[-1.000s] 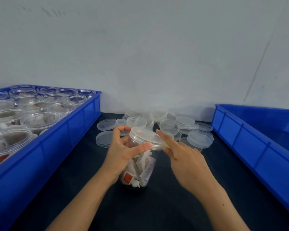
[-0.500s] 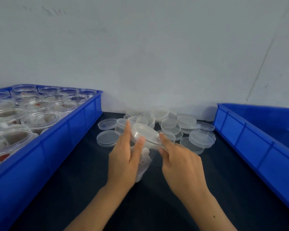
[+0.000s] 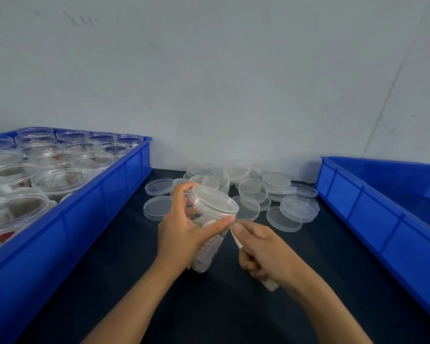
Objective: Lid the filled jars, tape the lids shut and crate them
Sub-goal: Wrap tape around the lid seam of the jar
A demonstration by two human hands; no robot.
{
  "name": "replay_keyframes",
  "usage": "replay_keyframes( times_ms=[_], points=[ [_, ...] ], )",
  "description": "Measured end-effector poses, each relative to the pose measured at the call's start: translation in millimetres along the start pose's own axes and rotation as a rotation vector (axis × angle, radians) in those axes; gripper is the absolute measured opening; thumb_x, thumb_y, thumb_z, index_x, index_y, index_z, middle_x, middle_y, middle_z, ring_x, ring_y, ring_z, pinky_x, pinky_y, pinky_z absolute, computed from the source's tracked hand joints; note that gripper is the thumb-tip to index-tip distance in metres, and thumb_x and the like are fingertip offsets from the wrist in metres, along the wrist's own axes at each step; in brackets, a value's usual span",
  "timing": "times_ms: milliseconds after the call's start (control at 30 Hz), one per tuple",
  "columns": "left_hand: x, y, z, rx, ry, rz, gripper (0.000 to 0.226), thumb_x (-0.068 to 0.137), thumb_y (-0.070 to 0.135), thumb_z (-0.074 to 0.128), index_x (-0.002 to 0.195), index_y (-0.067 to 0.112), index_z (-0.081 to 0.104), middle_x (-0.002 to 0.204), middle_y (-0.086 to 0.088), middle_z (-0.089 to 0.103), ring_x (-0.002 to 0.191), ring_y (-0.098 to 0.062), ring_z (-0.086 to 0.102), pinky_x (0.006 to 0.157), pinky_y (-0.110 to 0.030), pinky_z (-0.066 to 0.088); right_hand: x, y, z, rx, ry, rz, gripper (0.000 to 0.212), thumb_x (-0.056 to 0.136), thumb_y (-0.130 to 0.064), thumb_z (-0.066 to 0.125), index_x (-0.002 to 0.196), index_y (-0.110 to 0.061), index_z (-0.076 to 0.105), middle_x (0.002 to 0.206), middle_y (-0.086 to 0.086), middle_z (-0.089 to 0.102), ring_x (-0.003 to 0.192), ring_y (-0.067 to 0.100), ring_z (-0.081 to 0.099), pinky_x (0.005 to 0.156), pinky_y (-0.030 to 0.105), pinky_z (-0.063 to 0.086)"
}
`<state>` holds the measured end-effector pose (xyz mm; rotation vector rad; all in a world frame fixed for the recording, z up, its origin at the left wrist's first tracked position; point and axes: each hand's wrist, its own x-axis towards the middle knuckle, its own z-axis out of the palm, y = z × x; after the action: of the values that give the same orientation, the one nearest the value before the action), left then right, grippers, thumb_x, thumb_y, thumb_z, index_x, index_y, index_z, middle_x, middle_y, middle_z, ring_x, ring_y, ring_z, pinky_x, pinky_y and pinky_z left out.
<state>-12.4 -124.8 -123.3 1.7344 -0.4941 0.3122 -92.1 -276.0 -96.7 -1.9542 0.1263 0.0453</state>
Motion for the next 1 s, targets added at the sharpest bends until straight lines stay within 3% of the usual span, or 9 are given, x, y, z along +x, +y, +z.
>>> replay_keyframes(
  times_ms=[67, 200, 300, 367, 500, 600, 767, 867, 1000],
  points=[
    [-1, 1, -1, -0.01, 0.021, -0.021, 0.088, 0.042, 0.074, 0.075, 0.117, 0.046, 0.04, 0.118, 0.016, 0.059, 0.101, 0.009, 0.058, 0.081, -0.022, 0.052, -1, -1, -5, 0.038, -0.023, -0.038, 0.032, 0.103, -0.036, 0.037, 0.119, -0.016, 0.057, 0.051, -0.007, 0.034, 0.043, 0.003, 0.029, 0.044, 0.017, 0.029],
    [-3, 5, -3, -0.037, 0.024, -0.06, 0.086, 0.04, 0.072, 0.075, 0.116, 0.046, 0.042, 0.115, 0.019, 0.059, 0.096, 0.018, 0.055, 0.074, -0.009, 0.048, -1, 2, -10, -0.293, 0.113, -0.147, 0.034, 0.102, -0.041, 0.035, 0.109, -0.021, 0.061, 0.065, -0.01, 0.046, 0.061, 0.008, 0.042, 0.062, 0.029, 0.038],
    [-2, 7, -2, -0.096, -0.014, -0.101, 0.082, 0.04, 0.066, 0.079, 0.112, 0.046, 0.045, 0.112, 0.012, 0.065, 0.095, 0.006, 0.063, 0.086, -0.029, 0.055, -1, 3, -9, -0.549, 0.213, -0.174, 0.035, 0.102, -0.046, 0.028, 0.133, -0.038, 0.044, 0.106, -0.008, 0.062, 0.097, 0.013, 0.057, 0.083, 0.03, 0.044],
    [0, 9, -3, -0.114, -0.037, -0.12, 0.081, 0.039, 0.064, 0.081, 0.11, 0.046, 0.046, 0.11, 0.011, 0.067, 0.097, -0.002, 0.066, 0.088, -0.037, 0.055, 0, 2, -10, -0.63, 0.274, -0.204, 0.038, 0.103, -0.044, 0.03, 0.141, -0.041, 0.03, 0.117, -0.002, 0.063, 0.106, 0.018, 0.057, 0.087, 0.035, 0.045],
    [2, 9, -5, -0.205, -0.071, -0.174, 0.079, 0.04, 0.056, 0.087, 0.109, 0.042, 0.049, 0.105, 0.009, 0.07, 0.09, 0.001, 0.067, 0.081, -0.03, 0.054, 3, 3, -11, -0.626, 0.248, -0.256, 0.045, 0.103, -0.039, 0.034, 0.142, -0.056, 0.019, 0.117, -0.008, 0.06, 0.108, 0.017, 0.056, 0.087, 0.034, 0.045],
    [2, 9, -6, -0.236, -0.091, -0.185, 0.08, 0.038, 0.056, 0.082, 0.11, 0.041, 0.049, 0.105, 0.01, 0.069, 0.089, 0.004, 0.067, 0.076, -0.024, 0.051, 5, 4, -10, -0.599, 0.248, -0.238, 0.047, 0.103, -0.041, 0.032, 0.139, -0.064, 0.013, 0.112, 0.0, 0.064, 0.1, 0.016, 0.059, 0.074, 0.029, 0.041],
    [3, 8, -7, -0.249, -0.111, -0.164, 0.077, 0.041, 0.053, 0.083, 0.11, 0.04, 0.05, 0.097, 0.018, 0.071, 0.088, 0.006, 0.066, 0.067, -0.017, 0.052, 8, 2, -12, -0.595, 0.278, -0.255, 0.047, 0.102, -0.041, 0.033, 0.139, -0.063, 0.016, 0.076, -0.001, 0.059, 0.072, 0.013, 0.059, 0.068, 0.027, 0.048],
    [3, 8, -8, -0.274, -0.144, -0.15, 0.08, 0.043, 0.049, 0.084, 0.114, 0.035, 0.05, 0.098, 0.026, 0.068, 0.09, 0.005, 0.066, 0.067, -0.012, 0.052, 7, 2, -12, -0.572, 0.274, -0.242, 0.046, 0.102, -0.041, 0.034, 0.139, -0.064, 0.018, 0.086, 0.005, 0.066, 0.078, 0.018, 0.063, 0.071, 0.032, 0.051],
    [4, 7, -9, -0.298, -0.201, -0.152, 0.079, 0.048, 0.045, 0.083, 0.117, 0.031, 0.049, 0.1, 0.026, 0.069, 0.091, 0.003, 0.067, 0.068, -0.012, 0.053, 8, 3, -11, -0.592, 0.278, -0.258, 0.046, 0.102, -0.041, 0.034, 0.138, -0.065, 0.02, 0.083, 0.004, 0.065, 0.064, 0.012, 0.057, 0.062, 0.027, 0.048]
  ],
)
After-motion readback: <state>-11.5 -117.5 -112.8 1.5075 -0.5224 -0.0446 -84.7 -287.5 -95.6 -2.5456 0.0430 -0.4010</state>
